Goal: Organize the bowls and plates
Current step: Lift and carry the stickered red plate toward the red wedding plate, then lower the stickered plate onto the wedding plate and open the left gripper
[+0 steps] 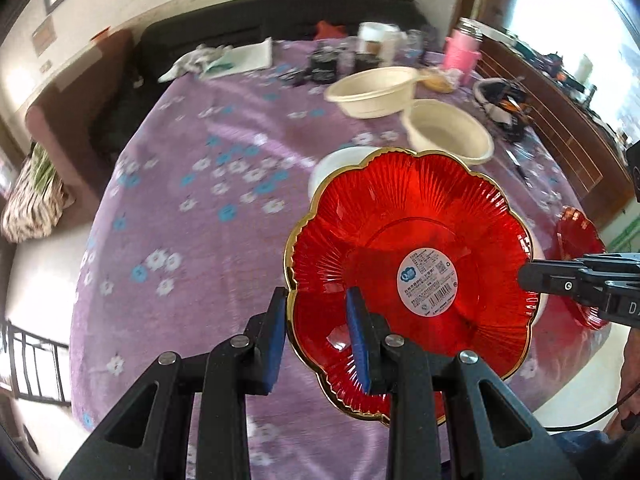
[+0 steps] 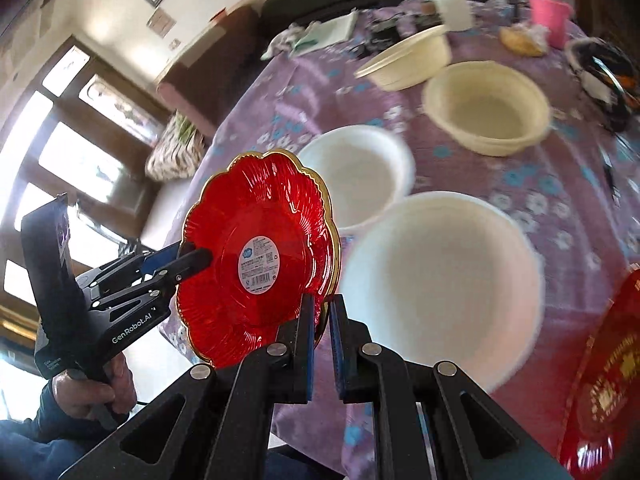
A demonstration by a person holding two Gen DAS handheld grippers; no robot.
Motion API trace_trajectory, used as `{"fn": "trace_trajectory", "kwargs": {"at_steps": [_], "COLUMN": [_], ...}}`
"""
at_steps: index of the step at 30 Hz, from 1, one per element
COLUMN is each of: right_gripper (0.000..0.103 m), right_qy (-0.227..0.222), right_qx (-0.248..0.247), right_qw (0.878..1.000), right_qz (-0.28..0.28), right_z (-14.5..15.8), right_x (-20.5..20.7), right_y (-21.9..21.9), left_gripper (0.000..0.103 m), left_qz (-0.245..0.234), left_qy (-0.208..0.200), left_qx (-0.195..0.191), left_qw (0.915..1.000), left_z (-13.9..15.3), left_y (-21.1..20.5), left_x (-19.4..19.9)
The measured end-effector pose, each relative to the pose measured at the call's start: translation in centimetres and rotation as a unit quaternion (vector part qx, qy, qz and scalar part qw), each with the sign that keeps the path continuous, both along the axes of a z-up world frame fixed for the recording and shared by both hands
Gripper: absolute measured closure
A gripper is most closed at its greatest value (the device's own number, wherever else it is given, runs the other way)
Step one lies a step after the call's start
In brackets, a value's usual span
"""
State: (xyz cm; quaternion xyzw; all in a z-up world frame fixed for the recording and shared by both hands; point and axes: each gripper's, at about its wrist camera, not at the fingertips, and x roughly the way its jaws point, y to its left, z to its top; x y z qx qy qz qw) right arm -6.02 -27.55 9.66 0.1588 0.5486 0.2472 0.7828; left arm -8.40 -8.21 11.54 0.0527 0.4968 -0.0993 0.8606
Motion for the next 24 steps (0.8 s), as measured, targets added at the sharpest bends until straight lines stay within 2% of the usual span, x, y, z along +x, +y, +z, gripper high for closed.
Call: {"fn": "trace_trajectory", "kwargs": {"at_steps": [7,14,18,24], "right_gripper": [0.094,0.094,0.094,0.094], "right_qy": [-0.007,0.003,0.007,0.006], "right_qx": [0.011,0.021,0.027,0.023], "right_qw": [0.998,0.992,0.986,0.971], "right_qz": [-0.056,-0.121,-0.163,-0.237], "right_z": [0.8,0.2,-0.1,0.0], "right_x": [-2.3,-5.4,-7.3,-11.0], "right_y": [-6.1,-12.0,-15.5,-21.2], "left_gripper": [0.075,0.073,0.073,0.073], "left_qz": [-0.057,-0.127,-0.171,-0.243], "left_qy": [-0.014,-0.029,-0.03,-0.031], "left_qx": [0.008,0.015,0.019,0.028], "left_qw": [0.9983,0.9913,0.9847,0.9691], "left_z": [1.2,2.1,2.2,1.6], "left_y": [-5.8,-12.7,-17.0,-24.1], "left_x": [0.0,-0.1,-0.1,-0.9]}}
